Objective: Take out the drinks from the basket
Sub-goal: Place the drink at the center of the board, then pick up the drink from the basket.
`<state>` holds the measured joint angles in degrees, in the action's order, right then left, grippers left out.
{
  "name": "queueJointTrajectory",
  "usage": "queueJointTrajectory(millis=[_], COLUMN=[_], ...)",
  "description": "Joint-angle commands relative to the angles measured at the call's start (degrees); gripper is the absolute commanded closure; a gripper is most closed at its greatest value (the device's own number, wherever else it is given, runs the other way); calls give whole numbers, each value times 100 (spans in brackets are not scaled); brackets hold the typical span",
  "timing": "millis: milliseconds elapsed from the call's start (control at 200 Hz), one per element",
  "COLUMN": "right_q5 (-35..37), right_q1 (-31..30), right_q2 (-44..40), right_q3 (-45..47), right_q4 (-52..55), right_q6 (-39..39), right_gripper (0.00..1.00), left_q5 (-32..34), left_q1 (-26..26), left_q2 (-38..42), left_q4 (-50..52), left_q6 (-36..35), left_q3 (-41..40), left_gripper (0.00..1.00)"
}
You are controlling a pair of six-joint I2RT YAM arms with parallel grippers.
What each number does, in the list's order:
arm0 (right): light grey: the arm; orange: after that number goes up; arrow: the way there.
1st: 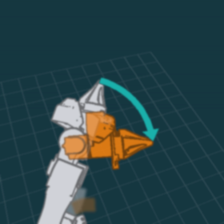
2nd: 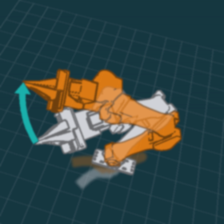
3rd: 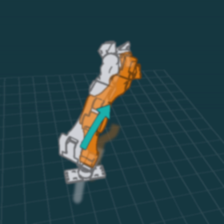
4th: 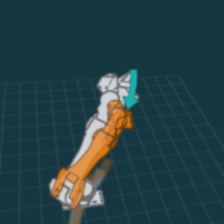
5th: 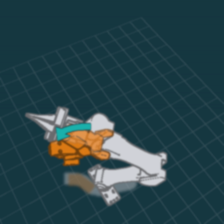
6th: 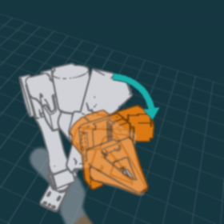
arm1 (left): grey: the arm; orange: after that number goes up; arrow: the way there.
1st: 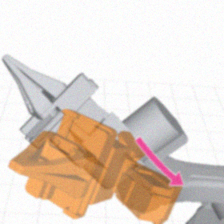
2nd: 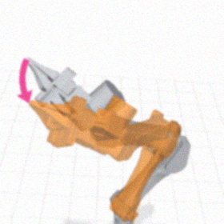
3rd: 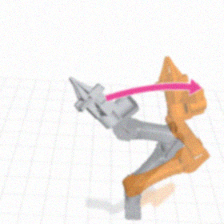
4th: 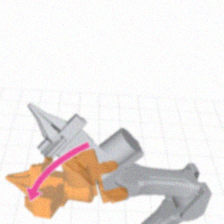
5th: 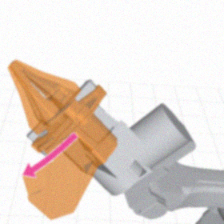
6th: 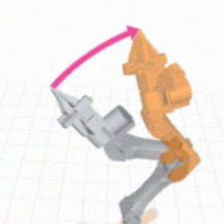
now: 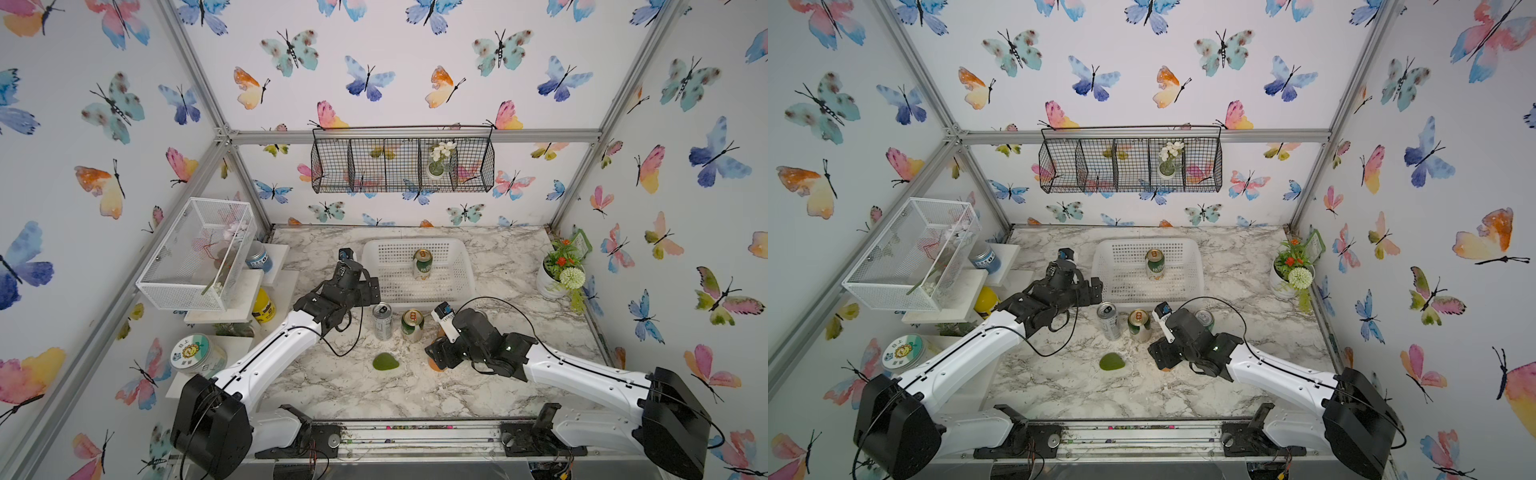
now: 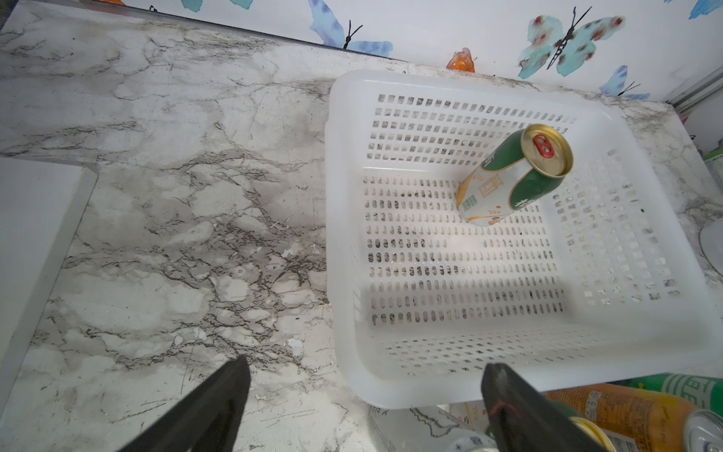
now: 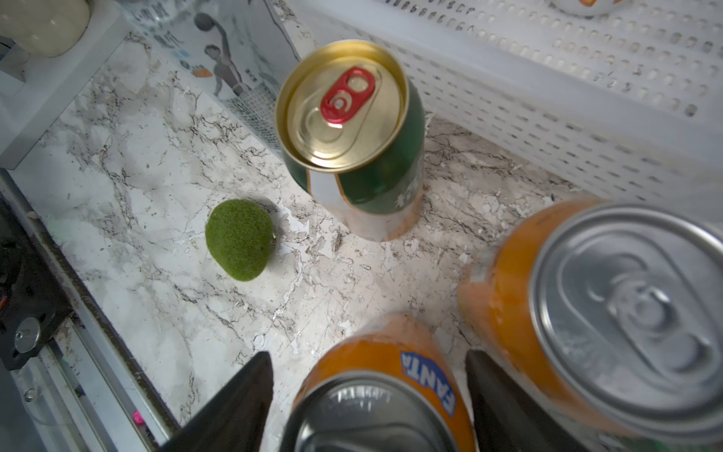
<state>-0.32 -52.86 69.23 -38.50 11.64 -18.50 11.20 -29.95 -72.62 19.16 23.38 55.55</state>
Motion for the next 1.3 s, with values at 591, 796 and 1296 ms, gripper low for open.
queueJointTrajectory(millis=[591,796,1296], right_q5=[130,240,2545], right_q1=[-31,-31,305], right_q2=[-536,-789,396], right_q3=[-138,-294,-1864], right_q4=[5,-43,276], right_q6=[-39,2,-140], right_gripper=[12,12,8], left_q5=[-195,-253,-919], left_q1=[42,42,41], left_q2=[10,-1,-565], left_q4=[44,48,37], left_q6=[-21,-21,-50], left_q3=[123,147,813], left_gripper=[1,1,1])
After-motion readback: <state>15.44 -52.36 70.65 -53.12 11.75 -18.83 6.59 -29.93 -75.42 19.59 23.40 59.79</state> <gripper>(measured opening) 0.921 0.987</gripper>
